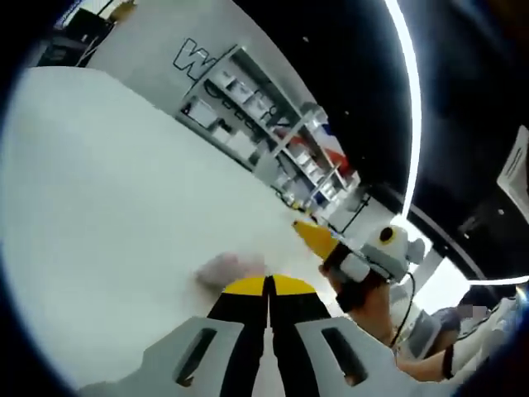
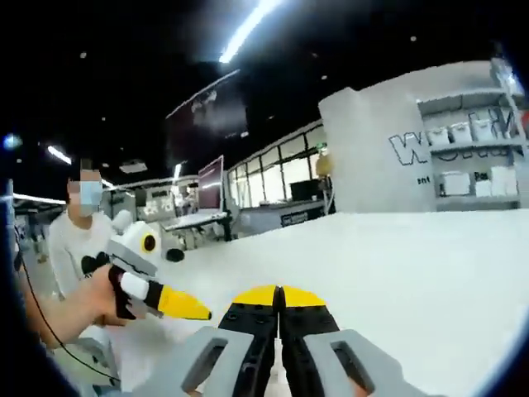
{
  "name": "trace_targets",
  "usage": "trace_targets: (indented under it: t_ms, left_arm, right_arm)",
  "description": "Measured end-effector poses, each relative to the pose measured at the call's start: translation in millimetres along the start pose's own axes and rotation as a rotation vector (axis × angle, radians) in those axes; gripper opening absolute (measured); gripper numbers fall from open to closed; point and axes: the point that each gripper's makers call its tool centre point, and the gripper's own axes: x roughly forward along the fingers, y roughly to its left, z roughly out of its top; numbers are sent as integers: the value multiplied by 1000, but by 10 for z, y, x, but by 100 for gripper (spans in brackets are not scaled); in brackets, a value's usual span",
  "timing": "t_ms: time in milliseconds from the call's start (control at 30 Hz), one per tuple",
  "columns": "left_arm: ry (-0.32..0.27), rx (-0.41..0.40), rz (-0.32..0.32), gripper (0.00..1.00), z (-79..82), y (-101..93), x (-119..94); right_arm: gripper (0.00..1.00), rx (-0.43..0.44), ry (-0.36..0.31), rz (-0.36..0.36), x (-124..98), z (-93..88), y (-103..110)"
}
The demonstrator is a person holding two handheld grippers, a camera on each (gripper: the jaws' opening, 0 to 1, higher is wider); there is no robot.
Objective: Open the resealable bag by pulling the two sides of the seal apart until the entire bag opening is separated and visibly accessible.
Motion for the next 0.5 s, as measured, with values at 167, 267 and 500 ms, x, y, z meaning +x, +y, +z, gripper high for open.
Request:
trace_targets:
  t_ms: [167, 267, 500]
  left_arm:
    - [-28, -9, -56, 1, 80, -56, -97]
    - [-15, 85, -35, 1, 66, -63, -101]
    - [28, 269, 21, 10, 14, 7, -55]
  right_arm:
    - [0, 41, -9, 92, 3, 68, 70]
    - [0, 63, -2, 108, 37, 82, 41]
    - [0, 95, 22, 144, 90, 150, -67]
